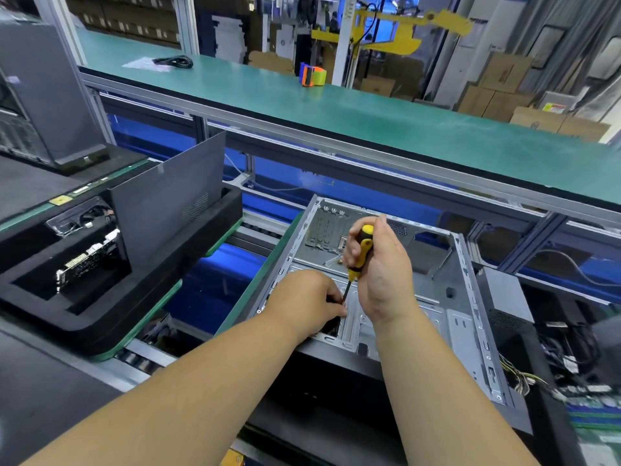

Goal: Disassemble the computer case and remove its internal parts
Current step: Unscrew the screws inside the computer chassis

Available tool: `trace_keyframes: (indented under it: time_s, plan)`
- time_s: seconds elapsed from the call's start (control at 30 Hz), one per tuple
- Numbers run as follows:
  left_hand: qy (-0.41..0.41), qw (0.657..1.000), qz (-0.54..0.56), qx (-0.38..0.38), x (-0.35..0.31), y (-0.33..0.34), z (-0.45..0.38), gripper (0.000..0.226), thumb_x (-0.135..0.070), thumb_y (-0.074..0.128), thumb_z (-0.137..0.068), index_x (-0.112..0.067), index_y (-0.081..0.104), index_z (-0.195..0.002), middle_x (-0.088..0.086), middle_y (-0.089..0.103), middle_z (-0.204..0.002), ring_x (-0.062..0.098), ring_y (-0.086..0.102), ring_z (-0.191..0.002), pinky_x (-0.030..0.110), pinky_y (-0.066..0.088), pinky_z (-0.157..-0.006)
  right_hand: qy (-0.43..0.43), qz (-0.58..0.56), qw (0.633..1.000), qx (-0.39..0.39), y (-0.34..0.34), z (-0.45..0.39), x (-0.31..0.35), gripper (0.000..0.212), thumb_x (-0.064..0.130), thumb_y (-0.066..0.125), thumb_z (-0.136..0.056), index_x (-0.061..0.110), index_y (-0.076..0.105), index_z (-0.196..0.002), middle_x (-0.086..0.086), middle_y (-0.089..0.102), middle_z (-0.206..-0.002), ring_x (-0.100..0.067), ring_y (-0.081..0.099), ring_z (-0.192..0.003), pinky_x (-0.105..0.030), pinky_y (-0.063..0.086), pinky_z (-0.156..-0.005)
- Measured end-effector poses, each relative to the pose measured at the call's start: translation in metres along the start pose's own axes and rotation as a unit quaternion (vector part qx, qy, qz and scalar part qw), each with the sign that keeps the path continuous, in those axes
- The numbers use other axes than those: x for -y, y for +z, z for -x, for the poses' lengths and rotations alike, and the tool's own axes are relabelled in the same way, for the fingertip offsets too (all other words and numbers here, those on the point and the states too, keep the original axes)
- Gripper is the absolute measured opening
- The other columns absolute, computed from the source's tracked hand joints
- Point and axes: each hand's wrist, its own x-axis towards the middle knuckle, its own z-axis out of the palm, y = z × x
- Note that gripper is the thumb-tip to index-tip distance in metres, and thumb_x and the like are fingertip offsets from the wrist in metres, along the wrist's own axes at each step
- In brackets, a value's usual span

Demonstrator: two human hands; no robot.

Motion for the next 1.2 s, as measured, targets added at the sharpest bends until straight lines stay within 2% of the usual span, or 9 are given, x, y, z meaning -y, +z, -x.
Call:
trace_keyframes:
  time_s: [0.13,0.33,0.53,0.6,0.7,0.83,1.0,1.1,1.2]
  plan:
    - [0.003,1.0,0.002,0.001,0.001,0.001,0.0,0.02,-0.049,0.074,-0.077,-0.032,0.076,-0.087,-0.008,0.07,-0.08,0.01,0.062,-0.074,0.031,0.056,-0.073,0.004,-0.066,0.998,0.012,0.003,-0.003,-0.004,0.045,0.046,0.035,-0.101,0.014,0.059,-0.08,0.002,0.037,-0.055,-0.013,0.029,-0.049,-0.024,0.027,-0.049]
    - [0.007,1.0,0.011,-0.004,0.002,0.003,-0.002,0.02,-0.048,0.074,-0.077,-0.032,0.077,-0.088,-0.007,0.071,-0.081,0.01,0.063,-0.074,0.031,0.056,-0.072,0.01,-0.051,0.998,0.032,-0.001,-0.003,-0.001,0.019,0.031,0.044,-0.096,0.017,0.045,-0.082,0.0,0.038,-0.059,-0.016,0.028,-0.051,-0.031,0.019,-0.054]
    - [0.01,1.0,0.015,0.003,0.001,0.002,-0.001,0.02,-0.047,0.072,-0.08,-0.028,0.077,-0.086,-0.005,0.069,-0.08,0.012,0.063,-0.075,0.033,0.056,-0.071,0.017,0.041,0.999,0.011,-0.004,-0.001,0.009,0.022,0.03,0.046,-0.095,0.016,0.056,-0.08,-0.004,0.058,-0.07,-0.02,0.052,-0.061,-0.031,0.048,-0.061]
    - [0.013,1.0,0.016,0.001,0.001,0.001,-0.001,0.021,-0.046,0.072,-0.081,-0.027,0.077,-0.086,-0.005,0.07,-0.081,0.013,0.063,-0.077,0.033,0.056,-0.072,0.03,0.065,0.997,-0.007,-0.002,-0.004,0.011,0.025,0.029,0.046,-0.094,0.017,0.06,-0.077,-0.003,0.059,-0.069,-0.019,0.054,-0.061,-0.034,0.05,-0.066]
    - [0.016,1.0,0.008,0.002,0.001,0.0,0.0,0.021,-0.047,0.071,-0.081,-0.029,0.078,-0.089,-0.006,0.07,-0.083,0.012,0.063,-0.078,0.031,0.056,-0.074,0.036,0.053,0.998,-0.011,0.003,-0.004,0.01,0.032,0.03,0.041,-0.094,0.02,0.061,-0.071,-0.001,0.05,-0.06,-0.017,0.046,-0.058,-0.035,0.041,-0.065]
    - [0.011,1.0,0.0,-0.003,0.0,0.0,0.001,0.021,-0.049,0.072,-0.08,-0.031,0.077,-0.09,-0.007,0.07,-0.081,0.01,0.063,-0.076,0.03,0.056,-0.073,0.017,-0.011,1.0,0.001,0.005,-0.001,0.004,0.037,0.027,0.038,-0.096,0.015,0.055,-0.066,0.001,0.035,-0.051,-0.015,0.029,-0.049,-0.027,0.025,-0.051]
    - [0.016,1.0,0.002,-0.013,0.001,0.0,0.001,0.023,-0.049,0.073,-0.079,-0.032,0.078,-0.093,-0.007,0.071,-0.086,0.012,0.063,-0.08,0.032,0.056,-0.074,0.009,-0.075,0.997,0.005,-0.002,-0.001,0.002,0.03,0.033,0.04,-0.098,0.014,0.05,-0.078,0.003,0.033,-0.05,-0.014,0.024,-0.047,-0.034,0.015,-0.056]
    - [0.015,1.0,0.002,-0.013,0.001,0.0,0.001,0.021,-0.049,0.073,-0.079,-0.031,0.078,-0.089,-0.007,0.07,-0.081,0.011,0.062,-0.076,0.031,0.056,-0.072,0.01,-0.046,0.999,0.008,-0.001,-0.001,0.004,0.022,0.031,0.042,-0.097,0.017,0.042,-0.08,0.001,0.041,-0.054,-0.015,0.028,-0.048,-0.03,0.021,-0.053]
    - [0.008,1.0,0.01,-0.013,0.001,0.0,0.002,0.02,-0.048,0.073,-0.079,-0.03,0.078,-0.087,-0.007,0.07,-0.079,0.01,0.062,-0.074,0.03,0.056,-0.071,0.007,0.011,1.0,0.01,0.002,-0.001,0.006,0.023,0.033,0.043,-0.097,0.019,0.045,-0.078,-0.003,0.054,-0.064,-0.017,0.039,-0.052,-0.029,0.031,-0.054]
